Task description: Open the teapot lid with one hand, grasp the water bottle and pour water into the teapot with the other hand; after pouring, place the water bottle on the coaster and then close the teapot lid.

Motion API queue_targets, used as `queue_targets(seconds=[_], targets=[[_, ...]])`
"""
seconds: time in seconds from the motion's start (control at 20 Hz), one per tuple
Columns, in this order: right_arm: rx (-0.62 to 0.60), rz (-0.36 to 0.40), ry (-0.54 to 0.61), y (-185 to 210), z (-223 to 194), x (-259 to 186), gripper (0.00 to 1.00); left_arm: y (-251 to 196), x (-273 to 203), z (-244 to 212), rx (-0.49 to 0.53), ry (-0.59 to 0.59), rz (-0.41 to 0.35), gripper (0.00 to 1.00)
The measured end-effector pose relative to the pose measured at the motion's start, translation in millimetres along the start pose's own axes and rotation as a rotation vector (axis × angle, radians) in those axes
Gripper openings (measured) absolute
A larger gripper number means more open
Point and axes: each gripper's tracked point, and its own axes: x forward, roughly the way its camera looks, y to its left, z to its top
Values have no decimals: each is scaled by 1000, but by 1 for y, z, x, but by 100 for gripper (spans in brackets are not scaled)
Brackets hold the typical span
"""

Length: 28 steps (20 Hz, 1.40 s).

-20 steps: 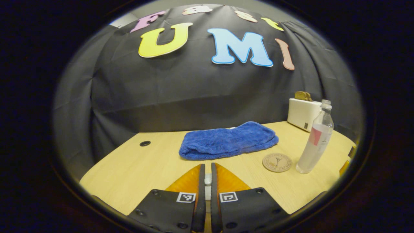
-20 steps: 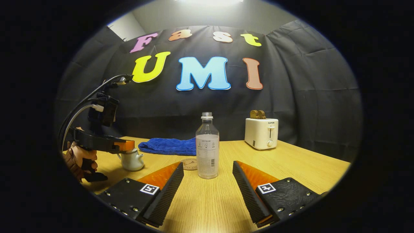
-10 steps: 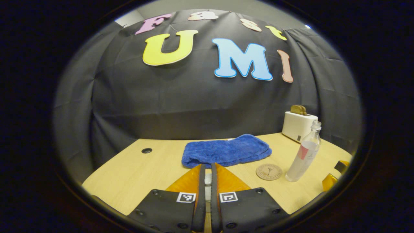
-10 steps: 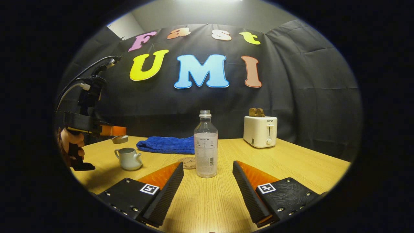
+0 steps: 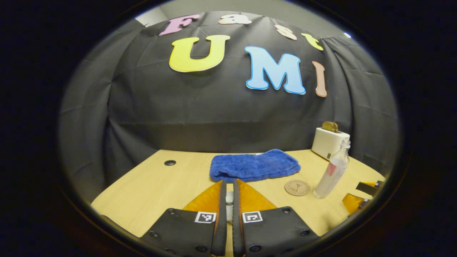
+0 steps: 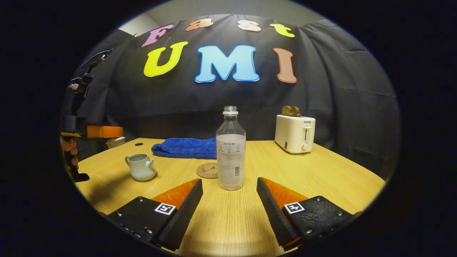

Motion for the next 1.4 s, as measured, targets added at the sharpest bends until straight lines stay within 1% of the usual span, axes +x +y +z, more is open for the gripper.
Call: queue_targets(seconds=[0.25, 0.45, 0.75, 1.0, 1.2, 1.35, 1.4], targets=[[-37, 40, 15, -3, 39, 24, 95, 10, -7, 0, 3, -2, 11, 14], [-62, 63, 33, -4, 53, 47, 95, 11, -8, -4, -5, -1, 10, 14], [-70, 76, 81, -3, 46, 79, 95, 14, -5, -7, -1, 4, 10, 14], [-69, 79, 143, -3, 24, 98, 95, 16, -1, -10, -7, 14, 8, 14], [-80, 64, 166, -5, 13, 106, 95, 18, 0, -15, -15, 23, 7, 14], [-66, 74, 174, -4, 11, 108, 80, 19, 0, -17, -20, 27, 7, 14], [-59, 76, 173, -4, 11, 108, 80, 20, 0, -17, -21, 29, 7, 14]])
